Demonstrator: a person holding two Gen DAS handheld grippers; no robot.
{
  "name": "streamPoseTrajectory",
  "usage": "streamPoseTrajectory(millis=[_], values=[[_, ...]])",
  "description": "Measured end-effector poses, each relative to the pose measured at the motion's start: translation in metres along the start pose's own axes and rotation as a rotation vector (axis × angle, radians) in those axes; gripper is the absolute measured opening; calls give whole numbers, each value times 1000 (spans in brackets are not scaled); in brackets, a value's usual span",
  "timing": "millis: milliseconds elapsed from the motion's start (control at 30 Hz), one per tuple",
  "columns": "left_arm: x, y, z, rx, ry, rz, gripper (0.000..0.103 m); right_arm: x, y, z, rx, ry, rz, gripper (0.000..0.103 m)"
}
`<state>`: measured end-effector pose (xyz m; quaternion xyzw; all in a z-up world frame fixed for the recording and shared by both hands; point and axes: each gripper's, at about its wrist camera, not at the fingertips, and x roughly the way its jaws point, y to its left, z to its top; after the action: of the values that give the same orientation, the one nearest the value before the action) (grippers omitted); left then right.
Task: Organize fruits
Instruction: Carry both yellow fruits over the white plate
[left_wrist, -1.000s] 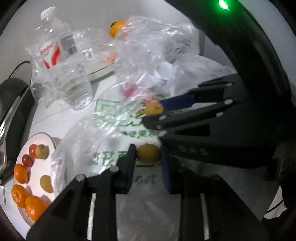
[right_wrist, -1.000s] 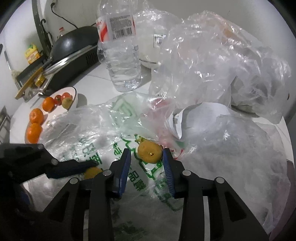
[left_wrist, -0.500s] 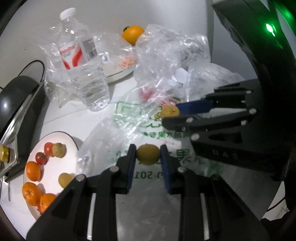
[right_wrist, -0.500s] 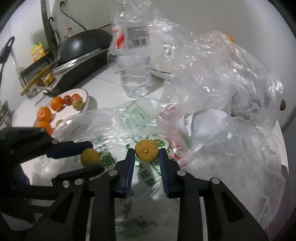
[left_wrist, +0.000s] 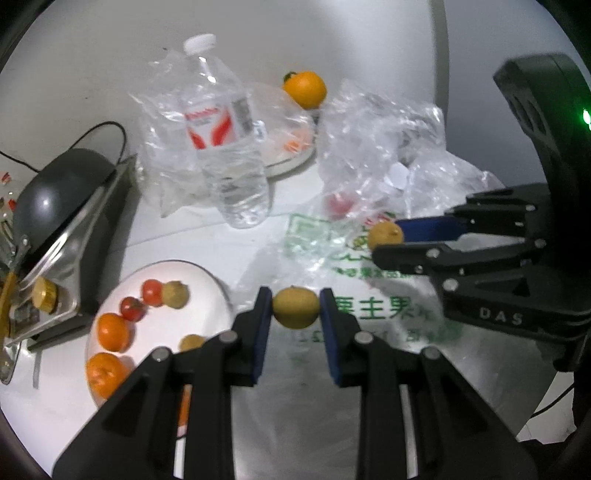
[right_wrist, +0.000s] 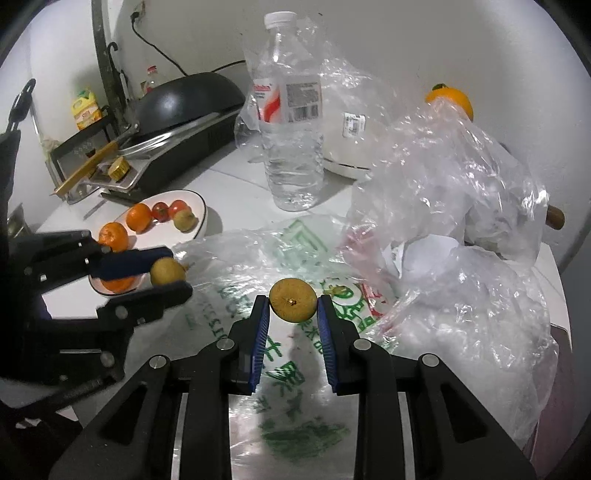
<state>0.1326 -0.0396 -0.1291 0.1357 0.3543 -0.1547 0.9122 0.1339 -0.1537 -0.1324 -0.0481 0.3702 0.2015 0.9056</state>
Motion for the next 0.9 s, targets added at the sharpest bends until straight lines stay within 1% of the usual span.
streamPoseTrajectory(millis=[167,500,900], values=[[-10,15,-6,-21,-4,32,27,-5,7,1,-2,-17,20,29],[-15,47,-17,-64,-6,71,27,5,30,17,-40,-22,42,29],[-2,91,-27,-115,3,93,27,23,61,34,-86,-15,58,29]])
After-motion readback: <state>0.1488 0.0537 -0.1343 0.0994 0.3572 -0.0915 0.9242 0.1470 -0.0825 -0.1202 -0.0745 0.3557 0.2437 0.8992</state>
